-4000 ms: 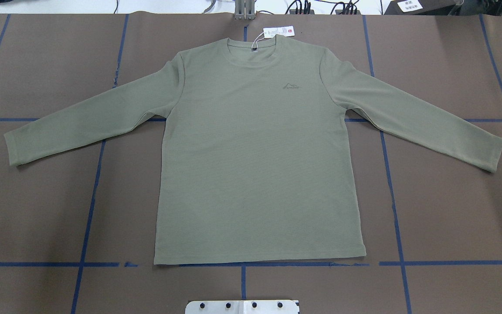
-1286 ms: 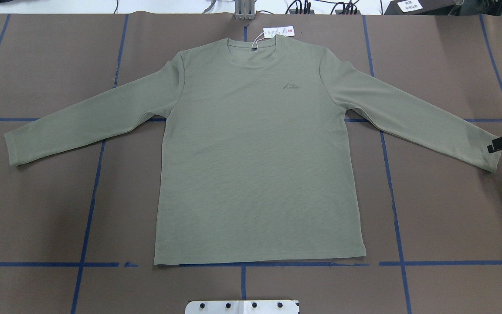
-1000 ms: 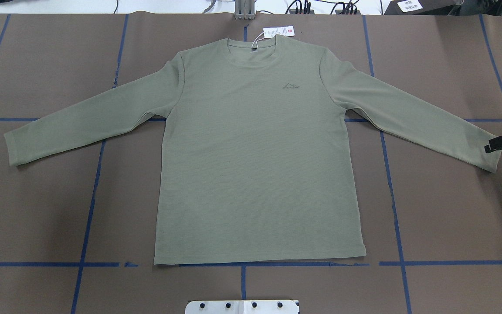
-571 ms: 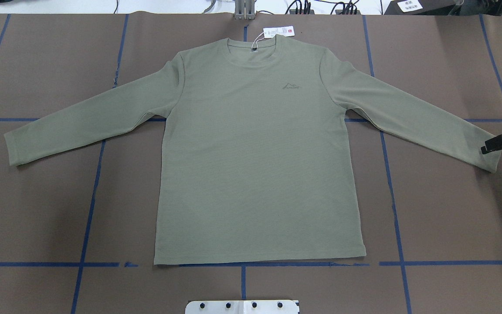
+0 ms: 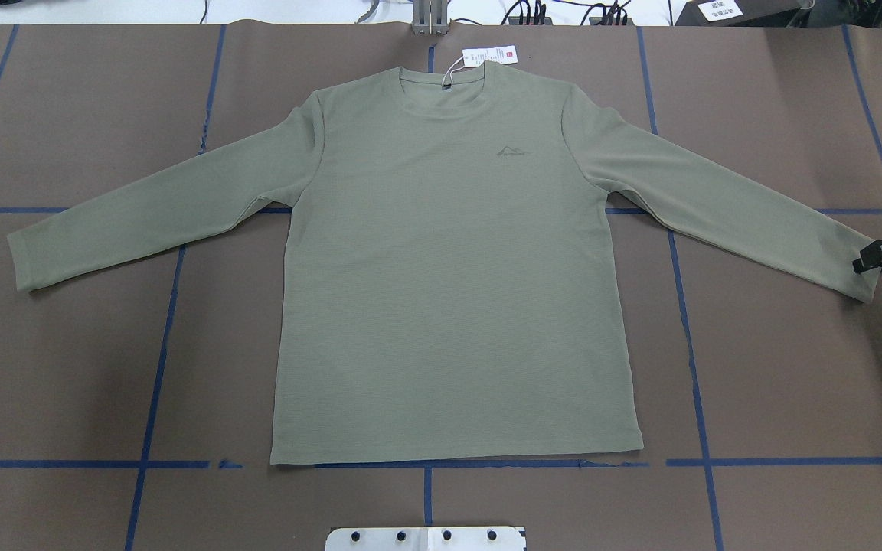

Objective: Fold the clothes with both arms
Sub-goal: 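Lower the right gripper to the sleeve cuff nearest it and grasp, then carry the grasped sleeve with the right gripper across the shirt body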

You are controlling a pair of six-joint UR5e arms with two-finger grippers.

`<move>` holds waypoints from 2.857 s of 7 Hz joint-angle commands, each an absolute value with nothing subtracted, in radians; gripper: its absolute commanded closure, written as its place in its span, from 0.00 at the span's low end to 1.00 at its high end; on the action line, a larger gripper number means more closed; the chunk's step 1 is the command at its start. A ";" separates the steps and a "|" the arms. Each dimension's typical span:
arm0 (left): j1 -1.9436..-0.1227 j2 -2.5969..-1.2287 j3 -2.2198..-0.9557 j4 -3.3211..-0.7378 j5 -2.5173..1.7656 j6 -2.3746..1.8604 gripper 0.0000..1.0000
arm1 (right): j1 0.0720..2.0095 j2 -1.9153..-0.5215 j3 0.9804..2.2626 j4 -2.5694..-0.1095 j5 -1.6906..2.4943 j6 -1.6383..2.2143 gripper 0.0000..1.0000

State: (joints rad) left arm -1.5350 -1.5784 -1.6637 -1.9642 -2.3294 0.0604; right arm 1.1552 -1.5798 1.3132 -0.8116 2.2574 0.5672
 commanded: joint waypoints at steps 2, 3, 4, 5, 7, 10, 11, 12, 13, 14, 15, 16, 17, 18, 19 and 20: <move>-1.535 -1.578 -1.667 -1.963 -2.330 0.058 0.01 | 1.155 -1.575 1.327 -0.813 2.267 0.568 1.00; -1.536 -1.578 -1.667 -1.963 -2.330 0.058 0.01 | 1.157 -1.574 1.339 -0.813 2.276 0.572 1.00; -1.536 -1.578 -1.669 -1.963 -2.330 0.058 0.01 | 1.160 -1.574 1.370 -0.813 2.292 0.575 1.00; -1.536 -1.578 -1.669 -1.962 -2.330 0.058 0.01 | 1.169 -1.572 1.412 -0.813 2.330 0.578 1.00; -1.536 -1.578 -1.677 -1.963 -2.330 0.054 0.01 | 1.180 -1.499 1.454 -0.815 2.391 0.590 1.00; -1.536 -1.580 -1.677 -1.963 -2.330 0.054 0.01 | 1.174 -1.201 1.457 -1.075 2.439 0.728 1.00; -1.536 -1.580 -1.678 -1.963 -2.332 0.054 0.01 | 1.149 -1.055 1.456 -1.286 2.425 0.730 1.00; -1.536 -1.578 -1.689 -1.960 -2.333 0.054 0.01 | 1.106 -0.946 1.442 -1.415 2.383 0.730 1.00; -1.536 -1.577 -1.698 -1.954 -2.339 0.054 0.01 | 1.067 -0.854 1.415 -1.490 2.340 0.730 1.00; -1.536 -1.575 -1.698 -1.954 -2.351 0.054 0.01 | 1.034 -0.757 1.373 -1.546 2.318 0.732 1.00; -1.536 -1.575 -1.698 -1.956 -2.352 0.054 0.01 | 0.990 -0.664 1.335 -1.563 2.284 0.779 1.00; -1.536 -1.575 -1.697 -1.956 -2.352 0.054 0.01 | 0.915 -0.553 1.300 -1.565 2.216 0.904 1.00; -1.536 -1.575 -1.694 -1.956 -2.352 0.054 0.01 | 0.837 -0.501 1.290 -1.565 2.147 0.979 1.00; -1.537 -1.571 -1.694 -1.959 -2.352 0.054 0.01 | 0.765 -0.477 1.266 -1.563 2.037 1.009 1.00; -1.537 -1.565 -1.698 -1.960 -2.352 0.054 0.01 | 0.718 -0.471 1.247 -1.562 1.985 1.018 1.00; -1.537 -1.563 -1.697 -1.962 -2.352 0.054 0.01 | 0.683 -0.472 1.246 -1.560 1.936 1.034 1.00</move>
